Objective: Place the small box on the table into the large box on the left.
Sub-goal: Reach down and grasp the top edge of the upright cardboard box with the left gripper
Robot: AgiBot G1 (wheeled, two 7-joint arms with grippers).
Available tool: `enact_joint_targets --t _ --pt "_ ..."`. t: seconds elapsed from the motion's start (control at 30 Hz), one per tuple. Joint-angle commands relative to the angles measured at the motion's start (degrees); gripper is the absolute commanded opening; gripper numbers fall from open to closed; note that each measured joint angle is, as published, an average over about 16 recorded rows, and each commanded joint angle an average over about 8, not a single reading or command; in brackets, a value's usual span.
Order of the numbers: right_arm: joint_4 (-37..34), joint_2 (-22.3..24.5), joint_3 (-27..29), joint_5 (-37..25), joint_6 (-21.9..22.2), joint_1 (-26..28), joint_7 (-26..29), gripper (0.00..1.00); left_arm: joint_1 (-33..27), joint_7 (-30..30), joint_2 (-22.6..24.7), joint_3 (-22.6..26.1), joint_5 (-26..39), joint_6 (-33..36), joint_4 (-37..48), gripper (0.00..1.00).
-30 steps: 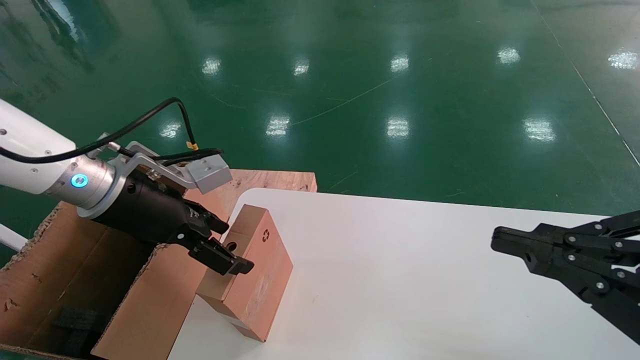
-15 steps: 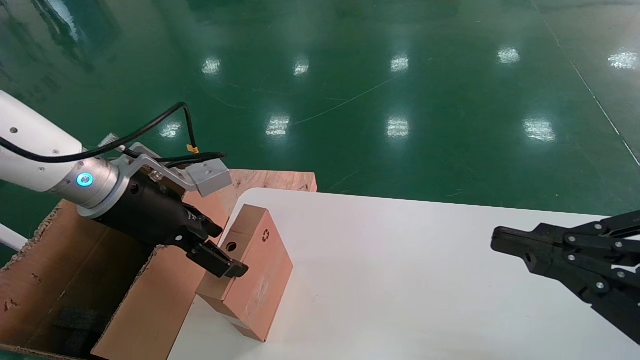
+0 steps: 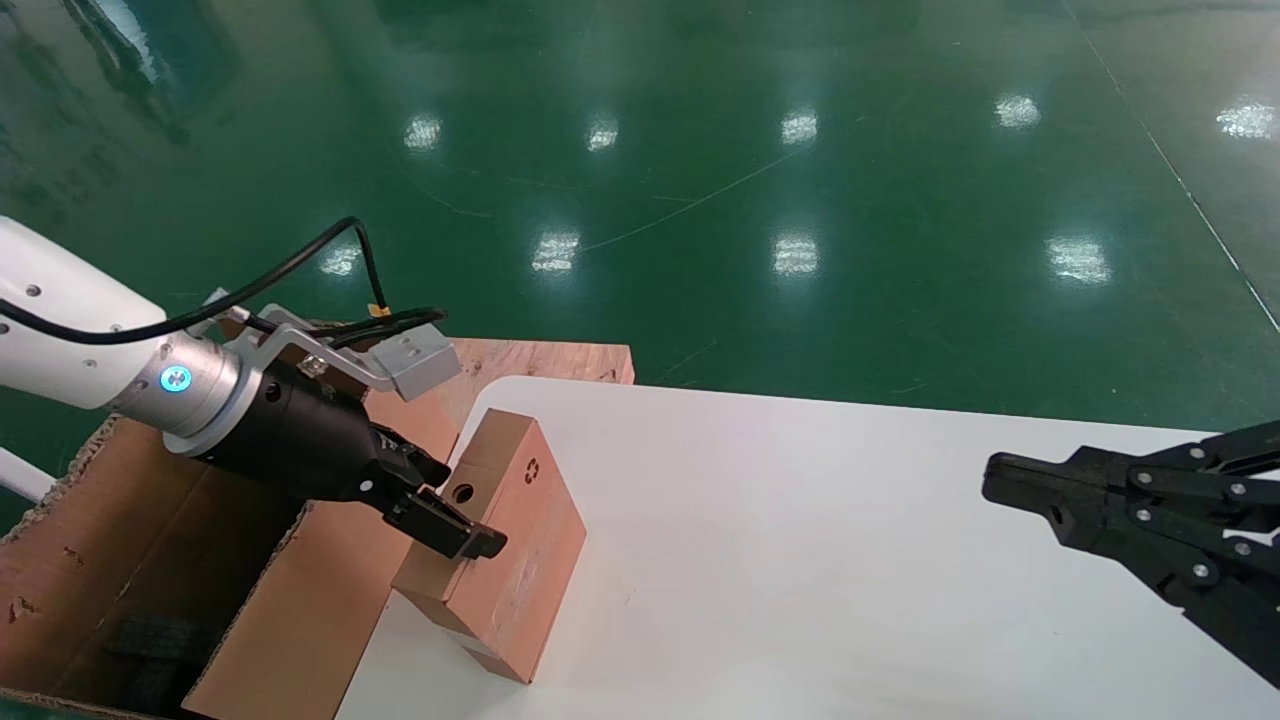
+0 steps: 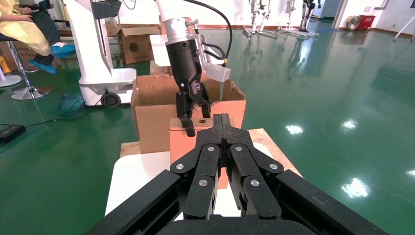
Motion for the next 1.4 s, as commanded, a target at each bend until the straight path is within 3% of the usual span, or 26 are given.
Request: enact_joint_targets --t 0.03,0.8,0.97,1.07,1.23,1.4 --pt "0.0 0.0 0.0 0.0 0.0 0.0 0.0 0.00 0.4 -0.3 -0.3 0.0 -0.1 -0.7 -0.1 1.00" --pt "0.0 0.0 0.0 0.0 0.0 0.0 0.0 0.01 3.0 -1.6 -0.7 -0.2 -2.4 -4.2 0.1 1.00" --pt "0.0 0.0 -0.1 0.0 0.0 0.0 0.0 0.18 3.5 -1.2 -0.9 -0.3 -3.2 -4.8 0.2 1.00" --pt "0.0 0.0 -0.1 0.0 0.0 0.0 0.0 0.55 3.4 -1.3 -0.9 -0.3 -3.2 -4.8 0.2 1.00" --pt "0.0 0.0 -0.1 0.0 0.0 0.0 0.0 1.00 3.3 -1.3 -0.8 -0.3 -3.1 -4.5 0.3 1.00" --pt "0.0 0.0 -0.1 0.1 0.0 0.0 0.0 1.00 3.2 -0.8 -1.0 -0.3 -3.2 -4.1 0.6 0.40"
